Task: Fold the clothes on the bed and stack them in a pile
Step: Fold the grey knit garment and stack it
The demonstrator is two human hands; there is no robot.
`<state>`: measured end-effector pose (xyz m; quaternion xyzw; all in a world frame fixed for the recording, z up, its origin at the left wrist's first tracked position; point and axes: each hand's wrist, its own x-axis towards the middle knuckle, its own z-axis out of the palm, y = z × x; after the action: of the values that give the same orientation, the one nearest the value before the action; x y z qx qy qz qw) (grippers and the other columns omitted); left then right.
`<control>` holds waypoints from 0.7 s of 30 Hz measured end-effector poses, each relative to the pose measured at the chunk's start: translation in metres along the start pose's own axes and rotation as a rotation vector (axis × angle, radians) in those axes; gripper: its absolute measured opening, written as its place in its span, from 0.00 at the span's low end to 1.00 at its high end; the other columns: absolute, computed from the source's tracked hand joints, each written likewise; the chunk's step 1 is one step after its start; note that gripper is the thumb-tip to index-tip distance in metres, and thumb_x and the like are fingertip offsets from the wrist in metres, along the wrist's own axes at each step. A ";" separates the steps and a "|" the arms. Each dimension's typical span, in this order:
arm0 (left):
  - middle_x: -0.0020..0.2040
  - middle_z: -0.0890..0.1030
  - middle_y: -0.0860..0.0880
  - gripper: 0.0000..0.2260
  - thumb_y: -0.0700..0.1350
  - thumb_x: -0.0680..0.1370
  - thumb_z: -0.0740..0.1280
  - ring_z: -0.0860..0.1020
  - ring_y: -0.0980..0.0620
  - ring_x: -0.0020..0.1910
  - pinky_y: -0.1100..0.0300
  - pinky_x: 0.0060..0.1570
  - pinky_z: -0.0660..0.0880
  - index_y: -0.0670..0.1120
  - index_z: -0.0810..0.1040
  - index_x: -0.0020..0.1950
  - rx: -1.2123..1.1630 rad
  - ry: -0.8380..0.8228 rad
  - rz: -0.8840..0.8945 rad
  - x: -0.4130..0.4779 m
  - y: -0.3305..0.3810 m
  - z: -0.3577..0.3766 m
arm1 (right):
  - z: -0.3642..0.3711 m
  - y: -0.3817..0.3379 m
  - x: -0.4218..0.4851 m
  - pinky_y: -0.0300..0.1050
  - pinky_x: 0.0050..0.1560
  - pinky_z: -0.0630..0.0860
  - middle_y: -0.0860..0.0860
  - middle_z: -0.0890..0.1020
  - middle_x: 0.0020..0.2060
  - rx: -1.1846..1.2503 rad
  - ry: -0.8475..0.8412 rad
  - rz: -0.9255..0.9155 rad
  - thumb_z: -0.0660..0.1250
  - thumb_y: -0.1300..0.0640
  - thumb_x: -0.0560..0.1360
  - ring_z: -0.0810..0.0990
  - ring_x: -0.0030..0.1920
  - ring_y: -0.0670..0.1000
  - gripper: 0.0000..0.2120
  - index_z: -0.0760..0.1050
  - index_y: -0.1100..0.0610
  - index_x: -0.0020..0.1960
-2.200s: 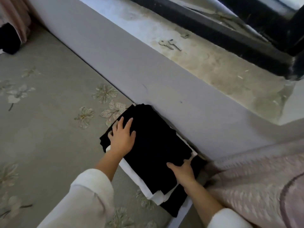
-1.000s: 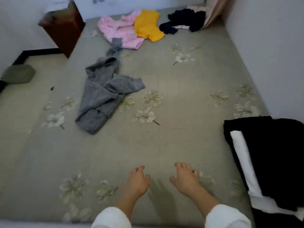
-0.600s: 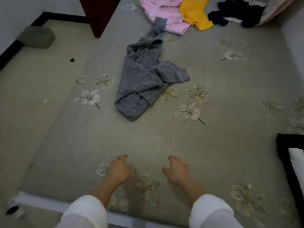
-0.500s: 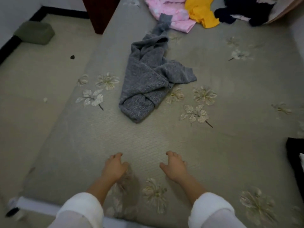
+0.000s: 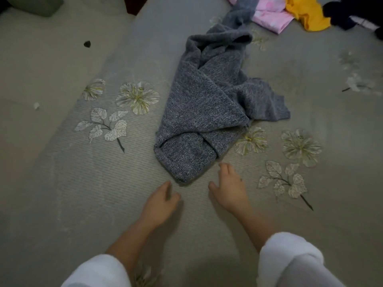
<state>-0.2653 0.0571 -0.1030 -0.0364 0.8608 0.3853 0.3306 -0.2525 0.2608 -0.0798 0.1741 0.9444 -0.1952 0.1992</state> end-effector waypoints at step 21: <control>0.41 0.79 0.51 0.08 0.48 0.61 0.71 0.76 0.52 0.44 0.62 0.42 0.71 0.48 0.78 0.39 -0.290 -0.194 -0.255 -0.067 0.004 0.031 | -0.005 0.041 -0.042 0.42 0.48 0.69 0.55 0.80 0.53 0.079 -0.277 -0.058 0.59 0.57 0.80 0.78 0.53 0.55 0.09 0.77 0.55 0.56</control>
<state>-0.1971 0.0683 -0.0754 -0.1551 0.7490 0.4618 0.4491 -0.2012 0.2881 -0.0693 0.1259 0.9042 -0.2598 0.3149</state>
